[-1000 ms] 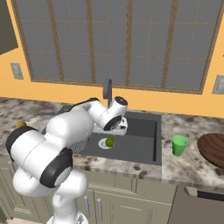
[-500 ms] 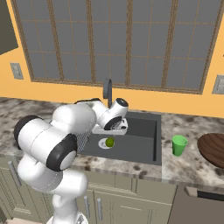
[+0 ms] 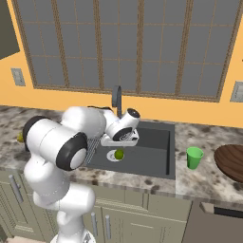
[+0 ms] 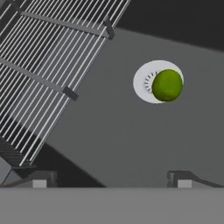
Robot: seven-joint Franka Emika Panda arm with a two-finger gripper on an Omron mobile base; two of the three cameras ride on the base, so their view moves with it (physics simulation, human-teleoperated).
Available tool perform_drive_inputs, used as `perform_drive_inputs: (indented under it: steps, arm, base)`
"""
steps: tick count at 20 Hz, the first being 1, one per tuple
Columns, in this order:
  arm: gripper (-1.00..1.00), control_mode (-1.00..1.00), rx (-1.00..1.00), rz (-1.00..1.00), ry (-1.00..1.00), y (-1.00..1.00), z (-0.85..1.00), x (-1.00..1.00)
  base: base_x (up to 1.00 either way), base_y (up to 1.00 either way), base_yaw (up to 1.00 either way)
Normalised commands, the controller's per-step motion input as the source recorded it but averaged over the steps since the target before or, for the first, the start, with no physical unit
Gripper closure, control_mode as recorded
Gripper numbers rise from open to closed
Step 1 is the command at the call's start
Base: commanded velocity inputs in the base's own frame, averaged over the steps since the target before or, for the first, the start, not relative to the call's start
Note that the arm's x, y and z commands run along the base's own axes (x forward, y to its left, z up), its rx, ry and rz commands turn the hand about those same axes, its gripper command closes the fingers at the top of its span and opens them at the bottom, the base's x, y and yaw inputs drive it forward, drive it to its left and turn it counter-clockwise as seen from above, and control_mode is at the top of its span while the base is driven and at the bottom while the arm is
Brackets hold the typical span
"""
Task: Remove the squash and lime from the sink. Then move the bowl and cup from the counter to the sink for washing.
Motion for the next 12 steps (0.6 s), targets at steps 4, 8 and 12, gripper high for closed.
perform_drive_inputs:
  steps: [4,8,12]
  arm:
    - [-1.00,-1.00,0.03,0.00,0.00,0.06,-0.15,0.24]
    - [-1.00,-1.00,0.01,0.00,0.00,0.02,-0.14,0.27]
    - [-1.00,-1.00,0.00,0.00,0.00,0.00,-0.14,0.28]
  base:
    - [0.00,0.00,0.00]
    - [0.00,0.00,0.00]
    - [0.00,0.00,0.00]
